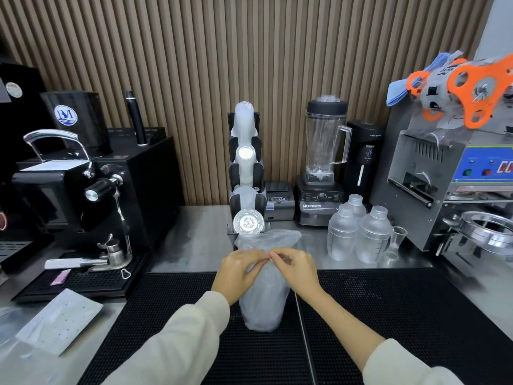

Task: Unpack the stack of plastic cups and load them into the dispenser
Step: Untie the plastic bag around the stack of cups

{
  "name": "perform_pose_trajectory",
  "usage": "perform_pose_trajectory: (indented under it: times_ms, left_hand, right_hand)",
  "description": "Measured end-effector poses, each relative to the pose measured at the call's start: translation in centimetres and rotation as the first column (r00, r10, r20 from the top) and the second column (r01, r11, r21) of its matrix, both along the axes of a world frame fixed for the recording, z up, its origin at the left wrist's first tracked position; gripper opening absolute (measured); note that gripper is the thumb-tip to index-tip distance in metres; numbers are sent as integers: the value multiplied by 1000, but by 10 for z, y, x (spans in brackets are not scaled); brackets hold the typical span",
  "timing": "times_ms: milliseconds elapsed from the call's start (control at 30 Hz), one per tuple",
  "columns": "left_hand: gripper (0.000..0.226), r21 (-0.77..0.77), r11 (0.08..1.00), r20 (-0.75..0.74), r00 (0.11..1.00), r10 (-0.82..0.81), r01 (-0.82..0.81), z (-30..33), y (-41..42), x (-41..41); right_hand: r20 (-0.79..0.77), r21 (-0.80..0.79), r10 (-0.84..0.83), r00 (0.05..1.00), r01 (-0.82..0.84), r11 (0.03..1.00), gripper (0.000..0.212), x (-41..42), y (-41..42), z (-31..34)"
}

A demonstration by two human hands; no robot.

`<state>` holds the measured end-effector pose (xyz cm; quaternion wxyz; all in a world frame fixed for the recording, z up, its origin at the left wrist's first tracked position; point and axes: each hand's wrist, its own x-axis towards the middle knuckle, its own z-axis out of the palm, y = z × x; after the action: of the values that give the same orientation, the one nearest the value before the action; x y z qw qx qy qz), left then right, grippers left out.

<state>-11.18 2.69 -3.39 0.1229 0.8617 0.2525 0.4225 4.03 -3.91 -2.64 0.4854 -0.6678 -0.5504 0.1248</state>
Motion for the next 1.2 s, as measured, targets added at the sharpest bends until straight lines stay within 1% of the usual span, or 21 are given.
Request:
perform_pose_trajectory:
  times_ms: [100,167,267,333,400,500,633,767,967,1067,1133,1200]
  left_hand:
    - [26,196,980,-71,997,-16,29,-6,3,2]
    - [27,238,969,-106,994,-37,61,-7,4,2]
    - [22,156,982,-94,991,-90,104,-7,3,1]
    - [25,44,994,-38,994,-103,105,-6,0,0]
    - [23,-27,995,8,995,-98,98,-3,0,0]
    - [10,-56,994,21,996,-89,90,6,2,3]
    - [17,-95,992,-2,997,-82,81,12,2,6]
    - [25,-69,996,-61,997,-56,52,11,7,7]
    - [24,18,999,-170,984,-44,48,14,12,7]
    - [32,52,997,-205,978,-43,54,14,12,6]
    - [33,93,994,-221,975,-31,52,13,11,4]
    - [33,133,989,-255,967,-27,63,12,12,1]
  right_hand:
    - [-63,-24,-9,998,7,1000,13,0,3,1]
    - [-68,-33,1,998,-4,999,13,0,3,2]
    - [-64,-40,27,998,-30,999,10,-1,-2,6]
    - [-67,-36,59,996,-61,997,13,0,-5,8]
    - [-60,-31,86,994,-88,996,13,1,-6,10]
    - [-32,-35,105,994,-106,994,9,1,-5,12]
    - [-89,-88,124,988,-132,987,18,1,-5,15]
    - [-119,-178,149,982,-169,969,33,1,-10,15]
    - [-75,-204,135,988,-147,968,32,1,-11,14]
    - [-83,-189,137,987,-151,970,32,3,-11,13]
    - [-83,-179,125,989,-139,974,31,4,-10,12]
    - [-61,-194,115,992,-124,973,35,5,-10,14]
